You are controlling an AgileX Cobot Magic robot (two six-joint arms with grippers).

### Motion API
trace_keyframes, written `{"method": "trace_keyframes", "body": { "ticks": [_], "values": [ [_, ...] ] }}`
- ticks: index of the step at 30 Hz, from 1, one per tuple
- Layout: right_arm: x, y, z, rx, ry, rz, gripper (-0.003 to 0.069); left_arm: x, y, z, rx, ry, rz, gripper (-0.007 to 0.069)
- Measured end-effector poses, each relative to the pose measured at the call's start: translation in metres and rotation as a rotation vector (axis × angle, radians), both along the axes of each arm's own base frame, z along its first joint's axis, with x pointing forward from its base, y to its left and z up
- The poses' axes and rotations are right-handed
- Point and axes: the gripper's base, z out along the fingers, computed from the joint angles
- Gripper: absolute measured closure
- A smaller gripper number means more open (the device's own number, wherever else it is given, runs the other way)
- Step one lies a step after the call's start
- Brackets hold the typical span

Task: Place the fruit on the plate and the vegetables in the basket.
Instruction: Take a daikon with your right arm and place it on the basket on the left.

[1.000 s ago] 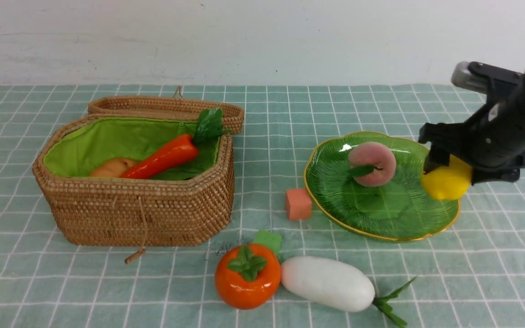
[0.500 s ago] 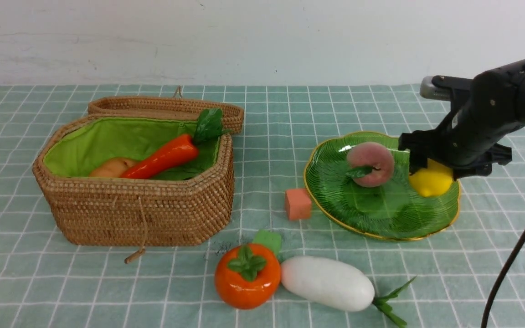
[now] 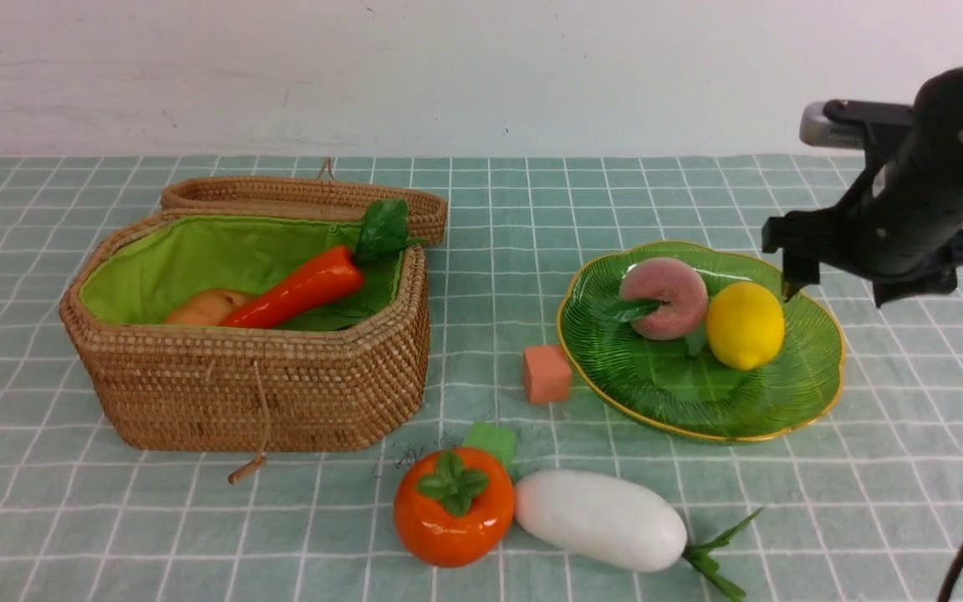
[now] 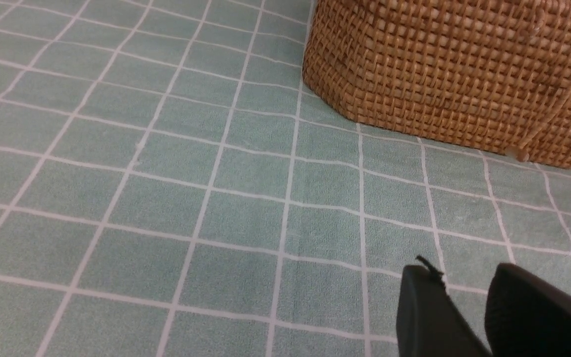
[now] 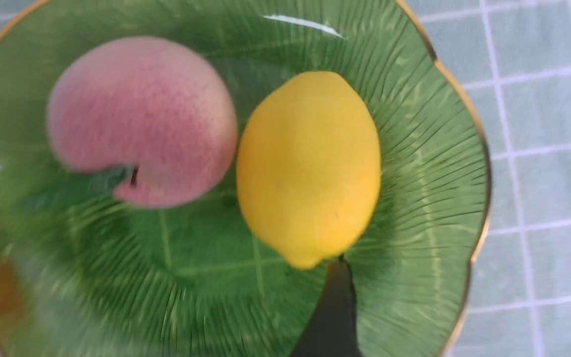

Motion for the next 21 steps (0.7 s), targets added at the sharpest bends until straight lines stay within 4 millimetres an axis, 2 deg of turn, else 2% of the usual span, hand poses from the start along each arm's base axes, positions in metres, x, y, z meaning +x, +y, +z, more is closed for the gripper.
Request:
{"method": "trace_keyframes", "body": {
  "ticks": [2,3,4,5,7,10,12,13,15,21],
  "values": [
    [-0.014,0.008,0.023,-0.045,-0.04,0.109,0.008,0.0,0.0,0.0,0.0,0.0,0.0,0.0439],
    [-0.031,0.021,0.041,-0.111,-0.067,0.265,0.009,0.0,0.0,0.0,0.0,0.0,0.0,0.0439],
    [-0.035,0.024,0.045,-0.123,-0.073,0.3,0.0091,0.0,0.0,0.0,0.0,0.0,0.0,0.0439],
    [-0.05,0.035,0.055,-0.151,-0.088,0.42,0.0094,0.0,0.0,0.0,0.0,0.0,0.0,0.0439],
    [-0.07,0.05,0.059,-0.152,-0.084,0.579,0.0096,0.0,0.0,0.0,0.0,0.0,0.0,0.0438],
    [-0.096,0.073,0.045,-0.126,-0.015,0.799,0.0097,0.0,0.0,0.0,0.0,0.0,0.0,0.0437],
    [-0.109,0.087,0.023,-0.099,0.058,0.929,0.0097,0.0,0.0,0.0,0.0,0.0,0.0,0.0433],
    [-0.11,0.088,0.021,-0.097,0.065,0.934,0.0097,0.0,0.0,0.0,0.0,0.0,0.0,0.0433],
    [-0.112,0.095,-0.001,-0.08,0.134,0.99,0.0097,0.0,0.0,0.0,0.0,0.0,0.0,0.0431],
    [-0.098,0.104,-0.029,-0.072,0.201,0.996,0.0097,0.0,0.0,0.0,0.0,0.0,0.0,0.0428]
  ]
}}
